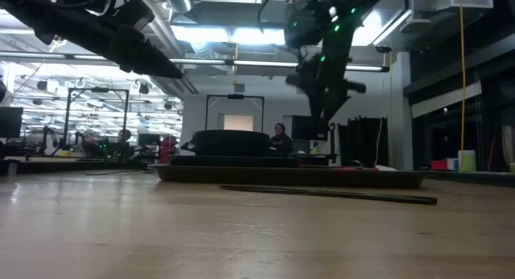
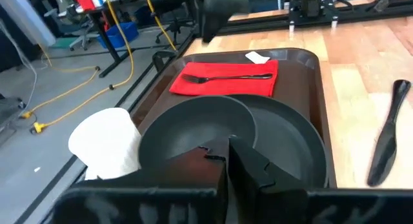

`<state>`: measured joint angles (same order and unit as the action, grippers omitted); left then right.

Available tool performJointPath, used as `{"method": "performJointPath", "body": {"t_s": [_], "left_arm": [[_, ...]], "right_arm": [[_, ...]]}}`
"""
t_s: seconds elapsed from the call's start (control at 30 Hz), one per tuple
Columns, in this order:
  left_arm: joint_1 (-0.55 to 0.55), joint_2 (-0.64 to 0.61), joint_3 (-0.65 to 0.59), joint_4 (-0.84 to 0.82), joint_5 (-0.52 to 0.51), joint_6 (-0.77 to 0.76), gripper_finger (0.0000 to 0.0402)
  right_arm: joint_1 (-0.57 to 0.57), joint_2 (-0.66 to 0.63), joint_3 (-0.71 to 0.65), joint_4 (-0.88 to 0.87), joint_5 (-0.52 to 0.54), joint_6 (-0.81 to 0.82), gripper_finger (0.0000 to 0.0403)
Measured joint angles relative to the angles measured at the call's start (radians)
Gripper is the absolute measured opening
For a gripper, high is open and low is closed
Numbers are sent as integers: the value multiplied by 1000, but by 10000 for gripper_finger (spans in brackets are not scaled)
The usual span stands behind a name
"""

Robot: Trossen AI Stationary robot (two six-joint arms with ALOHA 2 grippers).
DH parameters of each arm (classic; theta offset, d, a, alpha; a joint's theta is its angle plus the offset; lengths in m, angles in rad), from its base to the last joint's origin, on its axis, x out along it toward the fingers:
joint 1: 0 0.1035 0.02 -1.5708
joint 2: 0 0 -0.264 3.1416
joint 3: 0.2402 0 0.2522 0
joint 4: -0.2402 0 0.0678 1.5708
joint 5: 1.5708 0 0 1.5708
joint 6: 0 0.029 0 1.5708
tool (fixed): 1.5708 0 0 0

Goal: Set up tray
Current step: Put the black spoon on top of the red napkin on the left side of the fork

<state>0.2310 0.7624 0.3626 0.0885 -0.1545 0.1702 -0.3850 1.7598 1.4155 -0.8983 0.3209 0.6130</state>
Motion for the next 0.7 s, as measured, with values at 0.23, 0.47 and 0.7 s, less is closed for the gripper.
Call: {"method": "performJointPath", "body": {"t_s": [0.23,0.47,0.7], "left_arm": [[0,-1,0,-18,-17,-118,5],[1,-1,102,-273,-93,-269,6],[26,2,247,-551,-219,-403,6]], "right_arm": [[4,-197,-140,150,-1,-130,138],[42,-400,-500,651,-24,-202,138],[133,-432,-777,1178,-57,-203,138]]}}
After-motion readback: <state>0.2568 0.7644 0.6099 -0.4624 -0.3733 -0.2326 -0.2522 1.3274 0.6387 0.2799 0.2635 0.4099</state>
